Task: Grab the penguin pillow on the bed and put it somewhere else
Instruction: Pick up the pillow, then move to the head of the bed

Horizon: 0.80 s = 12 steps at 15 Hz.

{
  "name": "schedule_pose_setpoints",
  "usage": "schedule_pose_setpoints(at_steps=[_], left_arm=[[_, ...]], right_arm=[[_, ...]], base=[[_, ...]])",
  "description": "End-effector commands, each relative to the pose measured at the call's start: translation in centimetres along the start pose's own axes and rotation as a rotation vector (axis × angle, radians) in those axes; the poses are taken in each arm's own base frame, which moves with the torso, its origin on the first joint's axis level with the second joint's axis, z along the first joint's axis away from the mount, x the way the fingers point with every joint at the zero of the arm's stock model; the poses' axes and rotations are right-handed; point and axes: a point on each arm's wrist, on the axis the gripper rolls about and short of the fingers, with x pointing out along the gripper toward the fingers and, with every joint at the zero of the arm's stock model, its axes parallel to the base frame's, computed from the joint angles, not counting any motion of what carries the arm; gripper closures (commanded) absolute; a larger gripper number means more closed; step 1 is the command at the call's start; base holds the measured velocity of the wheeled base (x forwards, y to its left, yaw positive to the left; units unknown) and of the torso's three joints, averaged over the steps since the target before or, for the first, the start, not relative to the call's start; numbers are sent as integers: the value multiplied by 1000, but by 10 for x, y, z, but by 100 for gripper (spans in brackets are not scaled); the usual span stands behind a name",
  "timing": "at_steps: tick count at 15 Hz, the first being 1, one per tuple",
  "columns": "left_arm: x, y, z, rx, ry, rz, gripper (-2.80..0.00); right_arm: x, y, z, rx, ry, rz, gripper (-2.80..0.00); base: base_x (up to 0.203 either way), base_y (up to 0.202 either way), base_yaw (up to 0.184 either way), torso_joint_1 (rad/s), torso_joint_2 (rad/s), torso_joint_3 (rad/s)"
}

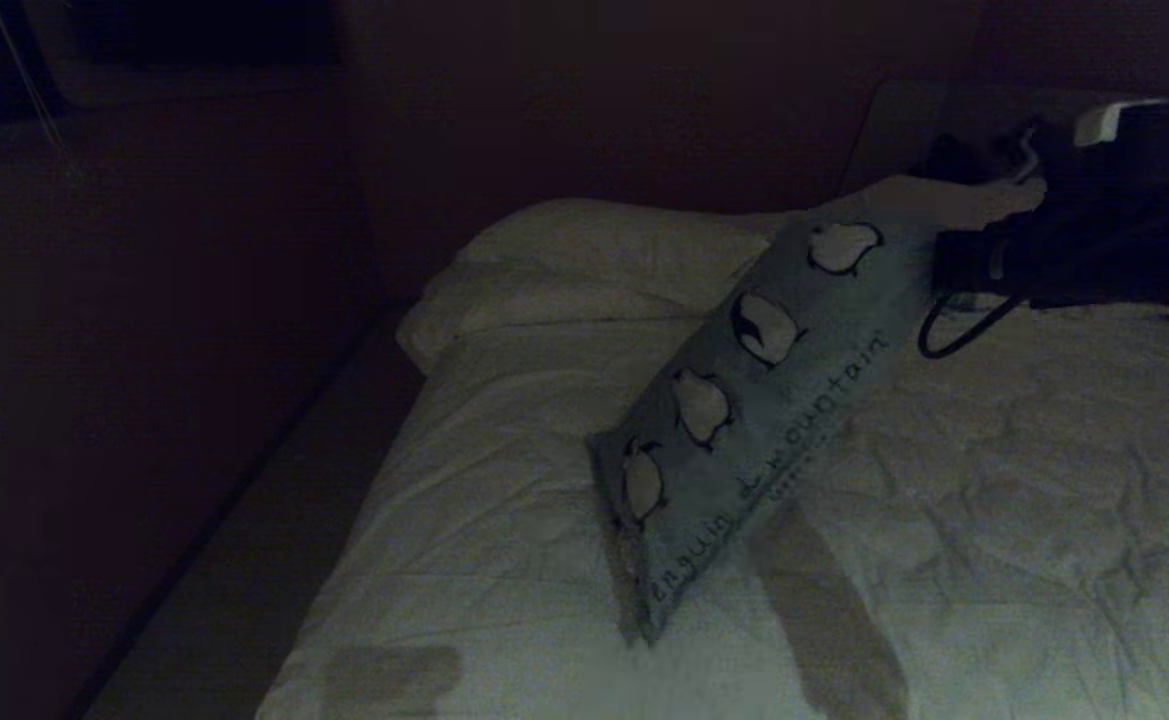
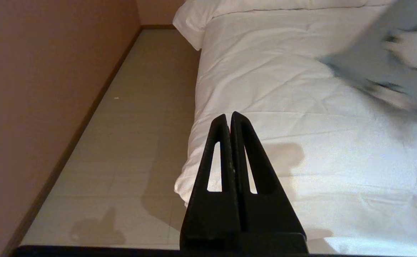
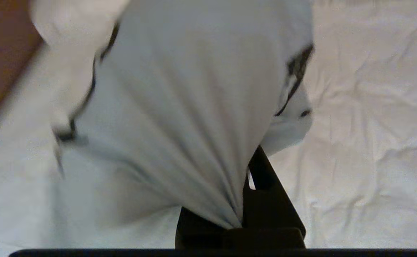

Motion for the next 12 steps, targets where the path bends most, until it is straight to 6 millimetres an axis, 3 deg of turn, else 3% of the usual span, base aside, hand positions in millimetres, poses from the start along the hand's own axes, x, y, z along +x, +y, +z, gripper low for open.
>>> schedule_pose_setpoints(at_steps=[1,4,7,12], left_arm=[[0,0,0,0,0,1,0],[0,0,0,0,0,1,0],[0,0,0,0,0,1,0],[0,0,0,0,0,1,0]], right_arm=[[-35,5,27,91,-79,3,0],[-73,5,58,118,-158,-10,0],[-104,-10,78,130,-205,-70,0],[-125,-24,89,138,-253,-135,0]], base=[[0,0,0,0,0,0],[0,0,0,0,0,0],[0,0,0,0,0,0],[0,0,0,0,0,0]])
